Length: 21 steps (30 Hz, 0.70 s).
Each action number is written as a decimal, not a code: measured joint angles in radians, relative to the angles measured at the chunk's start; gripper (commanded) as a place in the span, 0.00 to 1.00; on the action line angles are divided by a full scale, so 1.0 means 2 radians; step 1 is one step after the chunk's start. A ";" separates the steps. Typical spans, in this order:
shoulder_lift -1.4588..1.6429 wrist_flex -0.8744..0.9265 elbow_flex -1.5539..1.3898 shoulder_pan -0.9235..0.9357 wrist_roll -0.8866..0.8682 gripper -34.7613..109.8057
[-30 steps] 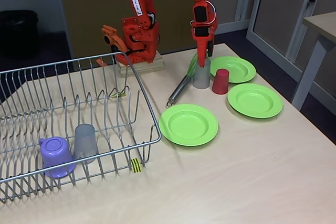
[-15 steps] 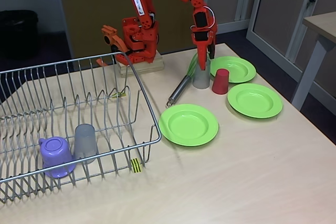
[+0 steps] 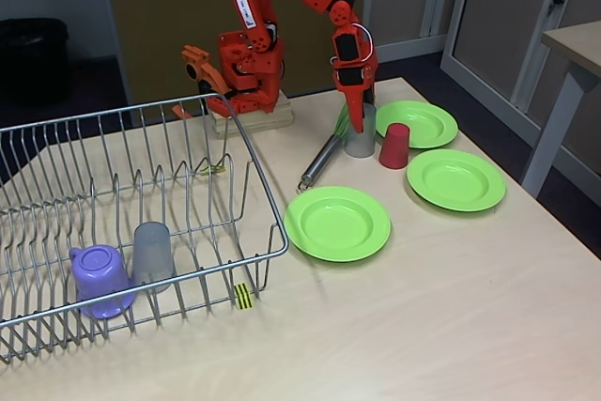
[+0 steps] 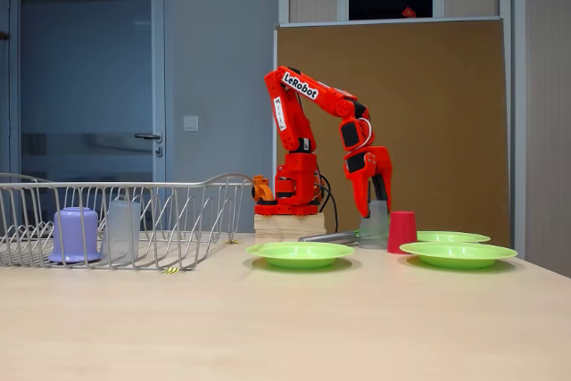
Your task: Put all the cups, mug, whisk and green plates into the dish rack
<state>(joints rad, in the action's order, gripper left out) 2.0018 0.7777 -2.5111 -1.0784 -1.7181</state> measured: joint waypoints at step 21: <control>0.138 0.360 0.179 0.211 0.329 0.31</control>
<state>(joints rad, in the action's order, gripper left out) 2.2780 1.4972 -2.1522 -0.6565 -1.0600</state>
